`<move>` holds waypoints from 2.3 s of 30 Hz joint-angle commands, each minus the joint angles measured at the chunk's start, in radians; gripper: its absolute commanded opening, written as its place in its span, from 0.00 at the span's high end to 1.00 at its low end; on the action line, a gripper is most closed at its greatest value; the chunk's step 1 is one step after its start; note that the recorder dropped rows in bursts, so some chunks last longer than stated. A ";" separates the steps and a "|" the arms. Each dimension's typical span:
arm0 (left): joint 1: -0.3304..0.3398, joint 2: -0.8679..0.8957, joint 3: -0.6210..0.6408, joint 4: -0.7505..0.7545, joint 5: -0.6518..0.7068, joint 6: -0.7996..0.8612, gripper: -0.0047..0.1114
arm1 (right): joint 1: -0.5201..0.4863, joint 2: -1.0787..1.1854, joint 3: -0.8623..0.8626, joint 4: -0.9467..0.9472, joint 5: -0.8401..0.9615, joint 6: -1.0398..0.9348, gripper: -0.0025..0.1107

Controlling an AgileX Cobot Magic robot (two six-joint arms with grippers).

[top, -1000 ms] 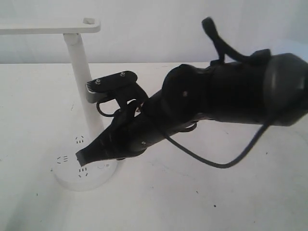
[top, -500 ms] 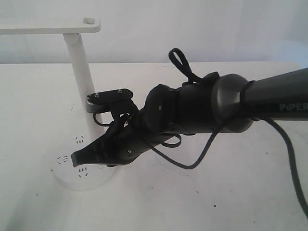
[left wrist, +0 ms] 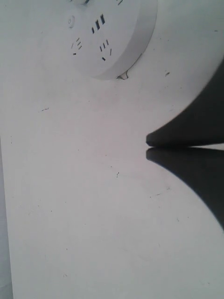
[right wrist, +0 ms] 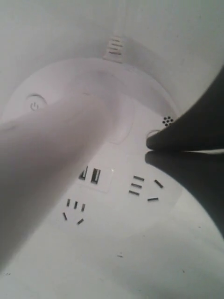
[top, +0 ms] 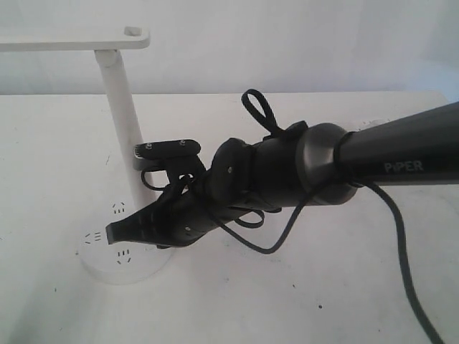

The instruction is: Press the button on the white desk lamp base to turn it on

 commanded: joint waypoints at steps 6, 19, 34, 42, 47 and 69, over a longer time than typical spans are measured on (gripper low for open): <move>-0.008 -0.003 0.002 0.000 -0.004 0.002 0.96 | 0.005 0.026 -0.050 0.016 -0.002 -0.001 0.98; -0.008 -0.003 0.002 0.000 -0.004 0.002 0.96 | 0.005 0.080 -0.060 0.018 0.048 -0.001 0.98; -0.008 -0.003 0.002 0.000 -0.004 0.002 0.96 | 0.005 0.066 -0.062 0.020 0.024 -0.001 0.98; -0.008 -0.003 0.002 0.000 -0.002 0.002 0.96 | 0.005 0.062 -0.062 0.011 0.002 -0.006 0.98; -0.008 -0.003 0.002 0.000 -0.002 0.002 0.96 | 0.005 0.086 -0.062 0.004 0.020 -0.006 0.98; -0.008 -0.003 0.002 0.000 0.000 0.002 0.96 | 0.005 -0.137 -0.062 -0.044 0.008 -0.006 0.98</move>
